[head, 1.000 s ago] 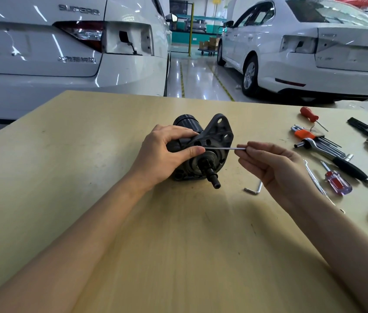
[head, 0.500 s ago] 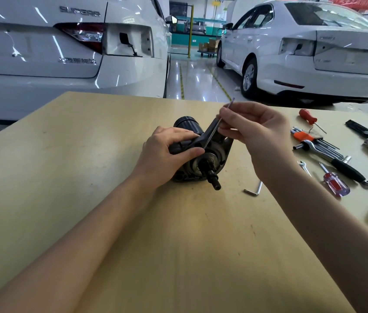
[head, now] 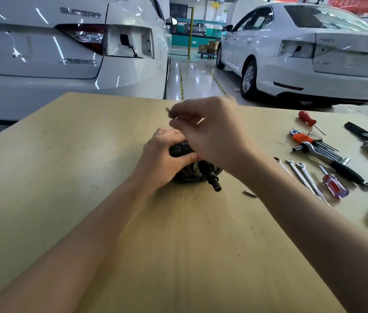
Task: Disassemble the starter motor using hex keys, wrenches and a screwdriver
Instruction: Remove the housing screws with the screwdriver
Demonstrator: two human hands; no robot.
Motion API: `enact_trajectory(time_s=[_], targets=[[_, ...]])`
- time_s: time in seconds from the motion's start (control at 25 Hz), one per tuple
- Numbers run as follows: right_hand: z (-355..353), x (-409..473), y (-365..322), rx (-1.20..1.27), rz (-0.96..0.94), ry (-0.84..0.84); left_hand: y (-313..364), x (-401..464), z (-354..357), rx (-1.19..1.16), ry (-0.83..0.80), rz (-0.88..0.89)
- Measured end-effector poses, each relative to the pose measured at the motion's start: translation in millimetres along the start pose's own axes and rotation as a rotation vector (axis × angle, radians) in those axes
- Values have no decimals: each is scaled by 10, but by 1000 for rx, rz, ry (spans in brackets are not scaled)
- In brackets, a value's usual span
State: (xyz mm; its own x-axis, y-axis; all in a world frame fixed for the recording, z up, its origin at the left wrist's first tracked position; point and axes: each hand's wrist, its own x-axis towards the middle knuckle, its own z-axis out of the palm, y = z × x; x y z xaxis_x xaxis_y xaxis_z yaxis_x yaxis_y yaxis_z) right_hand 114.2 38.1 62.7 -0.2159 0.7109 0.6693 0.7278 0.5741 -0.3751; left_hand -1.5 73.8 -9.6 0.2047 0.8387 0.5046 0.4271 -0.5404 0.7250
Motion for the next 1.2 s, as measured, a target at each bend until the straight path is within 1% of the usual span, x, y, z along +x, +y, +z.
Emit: enact_trajectory(time_s=[0.04,0.08,0.12,0.16,0.2,0.24,0.28,0.32,0.36,0.4,0.48,0.56,0.6,0.68,0.84,1.0,1.2], targets=[[51,-5,-46,-165,-97,-113,22,7,15,40,18,-41],[101,-30,-77,-319,-181,-212,3,27,45,128,8,-77],[137,-61,-90,-413,-242,-259,5,19,51,195,-15,-92],[152,-102,-88,-424,-279,-239,-46,11,48,196,-44,-75],[147,-158,-65,-360,-284,-157,-49,0,37,174,-55,-43],[126,-222,-32,-208,-229,-16,-52,-6,26,119,-56,-30],[82,-283,17,9,-105,151,-17,-17,6,48,-38,-21],[24,-334,92,261,61,297,-22,-21,-11,-18,-33,-6],[-38,-384,174,515,242,400,-21,-20,-2,-50,-31,4],[-97,-440,257,734,415,455,-33,-26,-3,-61,-36,1],[-201,-562,418,1029,688,487,-25,-27,13,-51,-23,5],[-246,-622,532,1225,864,521,-26,-16,12,-45,-10,12],[-243,-629,565,1282,910,538,-18,-8,9,-45,-6,9],[-206,-617,575,1320,922,528,-8,-2,4,-56,1,13],[-125,-604,541,1267,925,481,10,-5,4,-74,14,27],[-97,-628,509,1250,943,472,-8,0,9,-55,11,35],[-75,-658,516,1292,974,487,11,-12,9,-51,7,16]])
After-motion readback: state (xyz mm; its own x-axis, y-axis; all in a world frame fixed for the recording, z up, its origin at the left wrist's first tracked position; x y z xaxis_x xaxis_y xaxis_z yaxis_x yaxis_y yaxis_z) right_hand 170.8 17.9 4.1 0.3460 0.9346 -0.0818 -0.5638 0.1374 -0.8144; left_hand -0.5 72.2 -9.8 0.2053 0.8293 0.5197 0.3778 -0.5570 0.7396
